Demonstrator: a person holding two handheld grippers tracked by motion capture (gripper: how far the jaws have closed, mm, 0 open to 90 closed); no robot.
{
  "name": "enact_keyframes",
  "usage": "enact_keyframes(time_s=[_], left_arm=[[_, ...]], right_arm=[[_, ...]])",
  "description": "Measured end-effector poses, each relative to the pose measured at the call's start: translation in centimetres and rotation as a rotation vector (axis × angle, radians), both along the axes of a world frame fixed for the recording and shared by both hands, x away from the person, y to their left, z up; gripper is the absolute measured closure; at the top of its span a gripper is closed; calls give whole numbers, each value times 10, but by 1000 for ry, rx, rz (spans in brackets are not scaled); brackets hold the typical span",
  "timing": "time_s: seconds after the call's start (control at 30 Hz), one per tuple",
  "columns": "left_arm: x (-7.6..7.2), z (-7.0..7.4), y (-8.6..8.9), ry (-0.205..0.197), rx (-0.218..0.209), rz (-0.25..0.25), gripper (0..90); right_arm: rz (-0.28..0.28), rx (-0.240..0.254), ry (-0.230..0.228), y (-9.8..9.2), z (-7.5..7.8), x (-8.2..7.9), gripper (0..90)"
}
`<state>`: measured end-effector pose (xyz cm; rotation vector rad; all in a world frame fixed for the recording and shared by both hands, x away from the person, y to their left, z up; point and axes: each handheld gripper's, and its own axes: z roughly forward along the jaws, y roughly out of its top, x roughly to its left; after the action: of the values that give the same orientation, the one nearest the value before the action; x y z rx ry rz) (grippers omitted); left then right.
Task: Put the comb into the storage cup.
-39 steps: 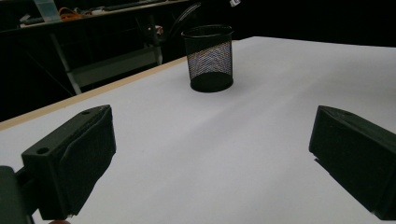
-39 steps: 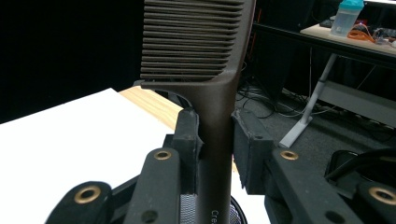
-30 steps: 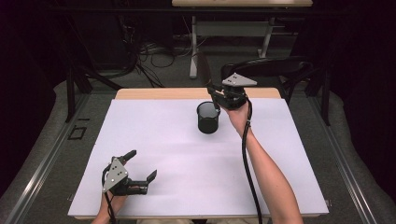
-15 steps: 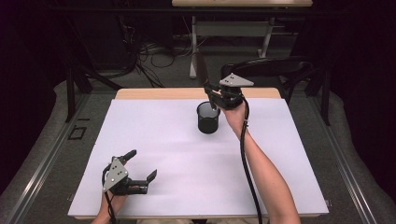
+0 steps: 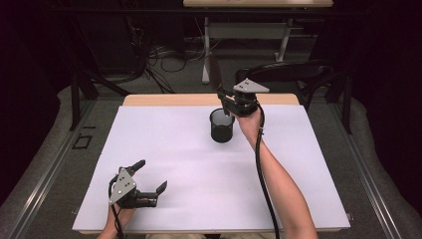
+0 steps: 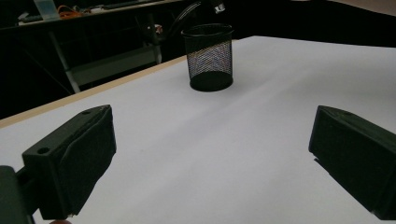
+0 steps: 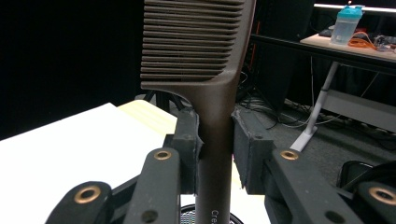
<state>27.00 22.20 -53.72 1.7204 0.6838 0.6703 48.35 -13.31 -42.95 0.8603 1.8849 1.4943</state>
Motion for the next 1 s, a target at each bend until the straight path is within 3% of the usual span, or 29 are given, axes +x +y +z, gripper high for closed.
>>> enact_keyframes(time_s=[1.0], left_arm=[[-1,1,2,-6,-1,4,7]], right_arm=[[-13,-16,14,7,-16,8,725]])
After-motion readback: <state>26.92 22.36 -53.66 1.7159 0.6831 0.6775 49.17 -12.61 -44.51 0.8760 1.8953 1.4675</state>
